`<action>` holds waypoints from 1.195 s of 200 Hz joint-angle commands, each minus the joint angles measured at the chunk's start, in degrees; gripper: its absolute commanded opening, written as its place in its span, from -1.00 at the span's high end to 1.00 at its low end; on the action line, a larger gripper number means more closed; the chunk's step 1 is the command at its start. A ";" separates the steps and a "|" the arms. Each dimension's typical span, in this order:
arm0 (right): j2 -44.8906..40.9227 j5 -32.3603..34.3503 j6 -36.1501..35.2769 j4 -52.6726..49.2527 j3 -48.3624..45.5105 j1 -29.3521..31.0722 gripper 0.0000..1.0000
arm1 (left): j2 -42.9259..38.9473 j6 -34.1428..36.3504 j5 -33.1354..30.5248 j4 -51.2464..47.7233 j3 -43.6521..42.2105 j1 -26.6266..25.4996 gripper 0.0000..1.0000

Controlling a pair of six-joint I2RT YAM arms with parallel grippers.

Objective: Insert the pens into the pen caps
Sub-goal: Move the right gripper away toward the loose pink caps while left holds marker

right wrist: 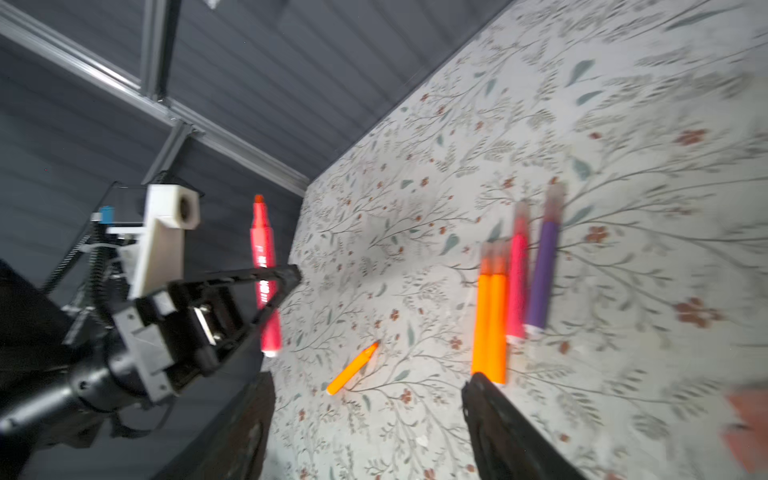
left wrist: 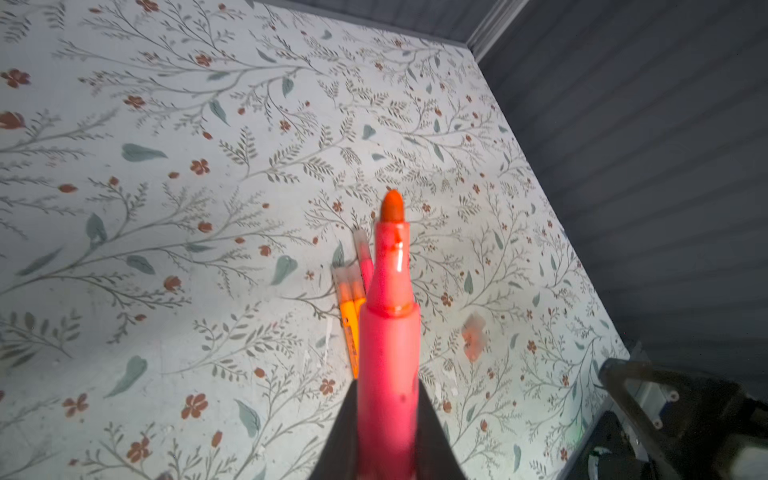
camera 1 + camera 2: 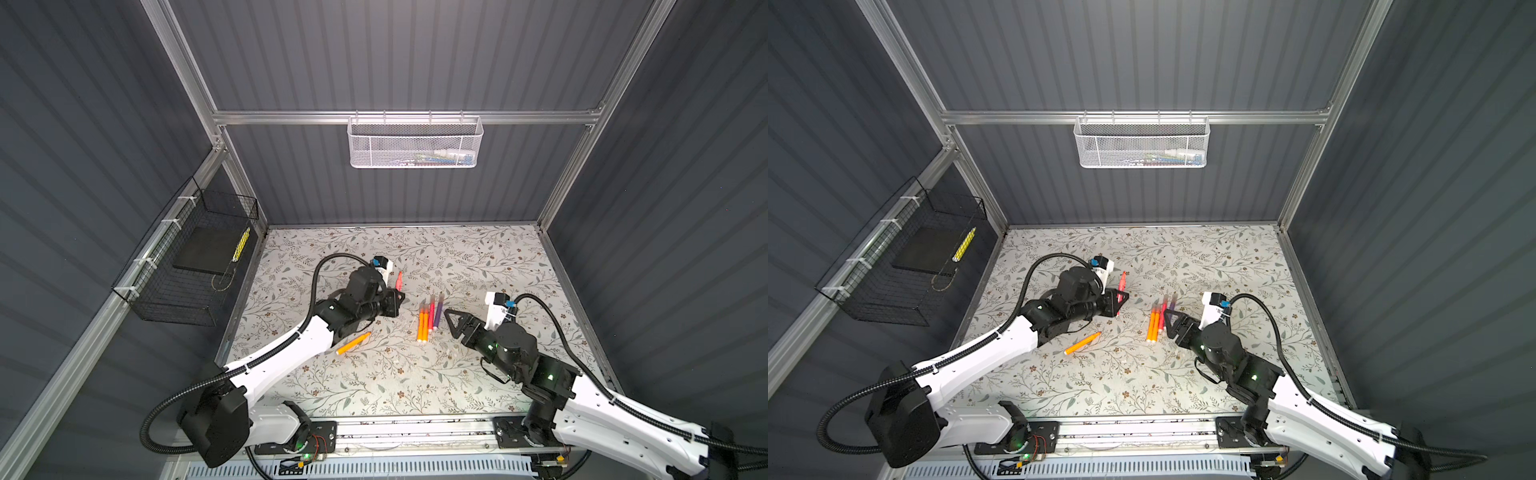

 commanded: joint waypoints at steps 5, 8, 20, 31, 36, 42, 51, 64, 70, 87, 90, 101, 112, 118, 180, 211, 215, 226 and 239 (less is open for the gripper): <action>-1.74 5.63 -0.71 -18.45 -0.41 -4.13 -0.41 | 2.10 2.94 -1.65 -0.28 -1.36 1.93 1.00; -1.62 5.46 -0.71 -19.64 -0.40 -4.82 -0.38 | 2.04 3.46 -2.39 0.93 -2.39 1.93 1.00; -0.83 4.80 -1.08 -24.13 -0.61 -7.01 -0.34 | 1.60 4.33 -4.32 6.33 -6.49 1.94 1.00; 0.37 4.38 -1.42 -26.32 -1.22 -8.39 -0.32 | 1.19 5.08 -3.92 7.55 -7.95 1.93 1.00; 1.10 4.04 -1.41 -26.85 -1.64 -8.86 -0.30 | 0.94 6.12 -3.50 7.69 -8.15 1.88 1.00; 1.92 3.22 -1.41 -26.92 -2.28 -9.40 -0.27 | 0.48 6.99 -2.32 8.83 -9.08 1.80 1.00; 3.28 1.92 -1.41 -26.09 -3.47 -10.00 -0.21 | -0.40 7.36 -1.34 11.42 -11.09 1.76 1.00; 5.23 0.12 -1.79 -23.62 -4.87 -10.67 -0.17 | -1.46 7.72 -0.47 12.97 -12.35 1.75 1.00; 6.16 -0.29 -1.84 -22.75 -5.28 -10.94 -0.14 | -1.81 8.04 0.11 13.17 -12.36 1.75 1.00; 8.51 -0.50 -1.94 -22.33 -4.83 -11.18 -0.05 | -2.67 8.96 1.34 14.03 -12.69 1.76 1.00; 8.85 -0.50 -1.95 -22.44 -4.61 -11.23 -0.04 | -2.79 9.02 1.35 14.10 -12.81 1.75 1.00; 9.62 -0.79 -1.95 -22.77 -4.03 -11.15 -0.03 | -2.98 9.17 0.92 14.63 -13.44 1.75 1.00; 9.99 -1.22 -2.02 -22.19 -4.07 -11.19 -0.03 | -2.67 9.10 0.67 14.52 -13.43 1.75 1.00; 10.23 -1.42 -1.99 -21.63 -4.24 -11.19 -0.04 | -2.30 9.05 0.89 14.25 -13.23 1.75 1.00; 17.99 -1.44 -3.61 -17.11 -2.47 -12.39 -0.06 | -2.02 9.51 0.99 13.63 -12.64 1.77 1.00; 22.78 -1.71 -4.36 -15.44 -0.87 -13.42 -0.03 | -1.29 9.57 1.06 13.61 -12.47 1.71 1.00; 23.36 -1.81 -4.40 -15.29 -0.69 -13.53 -0.02 | -1.24 9.57 1.15 13.70 -12.44 1.67 1.00; 24.42 -2.05 -4.48 -15.11 -0.16 -13.67 0.01 | -0.97 9.48 1.26 13.80 -12.36 1.67 1.00; 26.73 -2.45 -4.45 -14.45 0.21 -13.81 0.03 | -0.75 9.39 1.22 13.79 -12.35 1.66 1.00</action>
